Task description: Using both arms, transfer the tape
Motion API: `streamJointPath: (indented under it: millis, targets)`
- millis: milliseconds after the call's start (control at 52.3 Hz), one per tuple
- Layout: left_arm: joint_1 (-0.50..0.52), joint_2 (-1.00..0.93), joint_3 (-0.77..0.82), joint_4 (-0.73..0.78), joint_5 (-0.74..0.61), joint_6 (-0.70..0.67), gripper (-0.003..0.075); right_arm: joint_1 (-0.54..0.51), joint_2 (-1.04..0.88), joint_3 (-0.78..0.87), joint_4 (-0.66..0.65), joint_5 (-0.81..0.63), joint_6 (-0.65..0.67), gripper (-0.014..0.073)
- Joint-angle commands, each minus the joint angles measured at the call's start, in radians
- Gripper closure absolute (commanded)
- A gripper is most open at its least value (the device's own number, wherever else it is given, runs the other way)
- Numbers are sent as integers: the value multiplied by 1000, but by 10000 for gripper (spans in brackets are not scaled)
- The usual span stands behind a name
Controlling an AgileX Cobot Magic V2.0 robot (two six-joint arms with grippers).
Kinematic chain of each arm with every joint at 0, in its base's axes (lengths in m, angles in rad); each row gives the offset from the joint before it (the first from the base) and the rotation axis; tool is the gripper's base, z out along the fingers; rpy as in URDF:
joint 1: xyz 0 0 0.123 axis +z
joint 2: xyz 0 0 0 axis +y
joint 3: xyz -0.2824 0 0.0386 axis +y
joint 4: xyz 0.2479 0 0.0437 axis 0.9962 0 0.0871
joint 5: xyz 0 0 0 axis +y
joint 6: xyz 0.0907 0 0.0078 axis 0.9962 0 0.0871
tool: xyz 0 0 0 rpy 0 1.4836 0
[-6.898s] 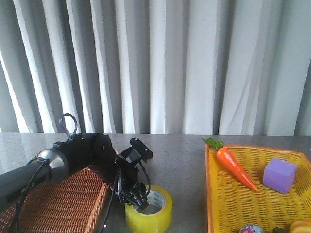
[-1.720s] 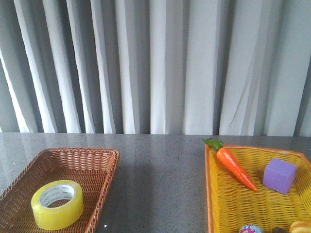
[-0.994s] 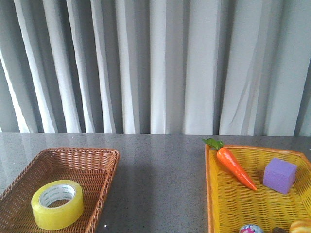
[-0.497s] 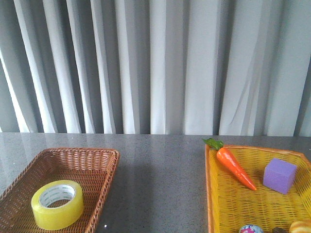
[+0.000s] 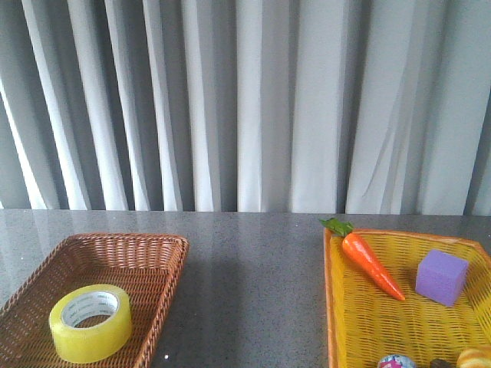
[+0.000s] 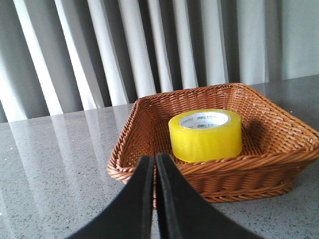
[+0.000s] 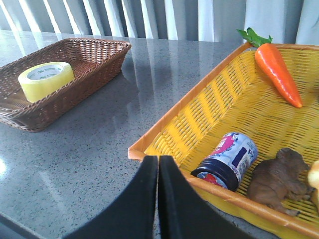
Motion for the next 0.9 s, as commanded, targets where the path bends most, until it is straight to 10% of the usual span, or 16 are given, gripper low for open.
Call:
streamJointPath:
  millis: [0,554,879]
  targets:
    - [-4,-16,-23,-3,-67,0,726,-3,10,-29,0,-69,0,599]
    - [-4,-16,-23,-3,-67,0,726,-144,-186,268,-110,-312,37,599]
    - [-4,-16,-23,-3,-67,0,726,-330,-360,400,-346,-289,385,599]
